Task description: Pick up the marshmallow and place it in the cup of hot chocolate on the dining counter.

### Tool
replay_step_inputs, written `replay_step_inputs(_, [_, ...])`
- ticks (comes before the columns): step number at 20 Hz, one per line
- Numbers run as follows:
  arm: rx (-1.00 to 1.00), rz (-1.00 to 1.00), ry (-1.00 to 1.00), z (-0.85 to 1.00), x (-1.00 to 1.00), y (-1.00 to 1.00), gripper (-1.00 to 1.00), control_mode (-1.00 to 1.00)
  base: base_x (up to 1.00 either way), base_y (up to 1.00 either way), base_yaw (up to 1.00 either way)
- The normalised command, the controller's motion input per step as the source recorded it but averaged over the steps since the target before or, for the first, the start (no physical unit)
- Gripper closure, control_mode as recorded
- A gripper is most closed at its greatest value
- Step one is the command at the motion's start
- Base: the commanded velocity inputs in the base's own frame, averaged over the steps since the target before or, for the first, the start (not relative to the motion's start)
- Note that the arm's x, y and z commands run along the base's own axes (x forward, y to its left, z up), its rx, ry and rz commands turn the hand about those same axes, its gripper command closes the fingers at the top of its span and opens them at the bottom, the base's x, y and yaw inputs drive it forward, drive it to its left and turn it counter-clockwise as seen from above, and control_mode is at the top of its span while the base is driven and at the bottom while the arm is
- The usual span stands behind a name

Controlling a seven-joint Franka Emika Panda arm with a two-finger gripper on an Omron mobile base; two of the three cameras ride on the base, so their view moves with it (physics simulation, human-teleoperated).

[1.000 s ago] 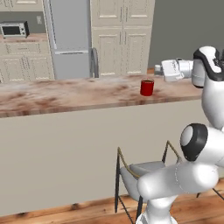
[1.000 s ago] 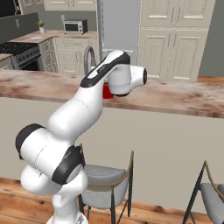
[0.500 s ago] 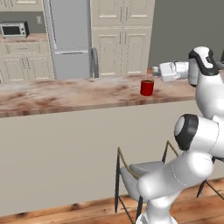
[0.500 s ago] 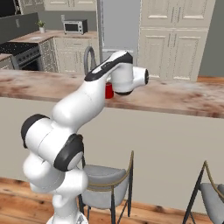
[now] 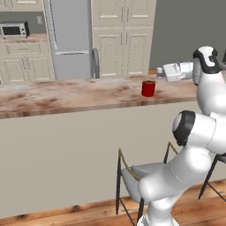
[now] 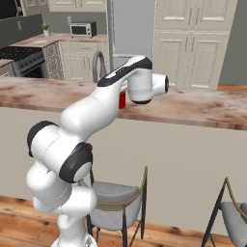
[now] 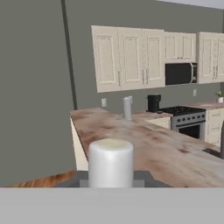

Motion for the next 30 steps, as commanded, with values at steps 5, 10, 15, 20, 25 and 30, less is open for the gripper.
replay_step_inputs(5, [0.0,0.01,0.0,0.0,0.0,0.0,1.0,-1.0,0.0,0.0,0.0])
replay_step_inputs(10, [0.0,0.01,-0.01,0.0,-0.09,0.0,1.0,-1.0,0.0,0.0,0.0])
replay_step_inputs(15, [0.0,0.01,0.0,0.0,-0.17,0.0,1.0,-1.0,0.0,0.0,0.0])
replay_step_inputs(20, [0.0,0.01,0.0,0.0,-0.19,0.0,1.0,-1.0,0.0,0.0,0.0])
replay_step_inputs(25, [0.0,0.01,0.0,0.0,-0.02,0.13,1.0,-1.0,0.0,0.0,0.0])
replay_step_inputs(30, [0.0,0.01,0.0,-0.05,-0.04,0.13,1.0,-1.0,0.0,0.0,0.0])
